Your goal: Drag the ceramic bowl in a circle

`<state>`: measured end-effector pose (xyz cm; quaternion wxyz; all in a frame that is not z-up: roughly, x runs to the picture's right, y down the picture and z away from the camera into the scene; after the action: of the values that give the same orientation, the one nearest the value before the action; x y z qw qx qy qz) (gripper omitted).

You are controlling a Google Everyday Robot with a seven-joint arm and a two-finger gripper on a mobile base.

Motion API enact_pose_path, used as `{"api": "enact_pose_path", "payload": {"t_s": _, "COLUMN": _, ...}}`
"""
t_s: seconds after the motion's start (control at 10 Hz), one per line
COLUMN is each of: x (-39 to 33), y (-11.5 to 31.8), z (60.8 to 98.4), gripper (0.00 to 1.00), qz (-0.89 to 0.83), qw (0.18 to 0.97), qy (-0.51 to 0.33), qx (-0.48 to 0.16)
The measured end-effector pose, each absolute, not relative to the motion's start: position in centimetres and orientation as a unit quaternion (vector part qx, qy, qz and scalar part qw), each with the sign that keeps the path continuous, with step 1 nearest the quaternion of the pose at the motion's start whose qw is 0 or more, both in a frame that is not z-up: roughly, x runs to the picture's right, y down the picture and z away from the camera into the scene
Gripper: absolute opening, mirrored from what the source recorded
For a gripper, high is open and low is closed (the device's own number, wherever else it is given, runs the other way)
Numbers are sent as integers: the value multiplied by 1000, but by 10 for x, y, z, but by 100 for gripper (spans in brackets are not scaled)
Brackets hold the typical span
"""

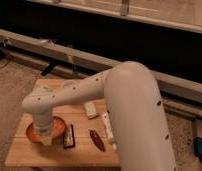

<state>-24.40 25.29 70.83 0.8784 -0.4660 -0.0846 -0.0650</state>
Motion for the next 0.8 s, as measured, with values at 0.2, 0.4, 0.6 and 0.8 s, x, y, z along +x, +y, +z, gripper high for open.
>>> {"api": "enact_pose_path", "payload": {"t_s": 0.2, "x": -220, "y": 233, "z": 737, "gripper": 0, "qz": -30, "qw": 883, "qy": -61, "qx": -465}}
{"api": "enact_pose_path", "payload": {"t_s": 0.4, "x": -210, "y": 214, "z": 766, "gripper": 0, "qz": -8, "qw": 888, "qy": -40, "qx": -458}}
{"api": "enact_pose_path", "payload": {"t_s": 0.6, "x": -224, "y": 203, "z": 783, "gripper": 0, "qz": -4, "qw": 891, "qy": -35, "qx": -452}}
{"api": "enact_pose_path", "payload": {"t_s": 0.8, "x": -249, "y": 200, "z": 788, "gripper": 0, "qz": -18, "qw": 893, "qy": -40, "qx": -448}}
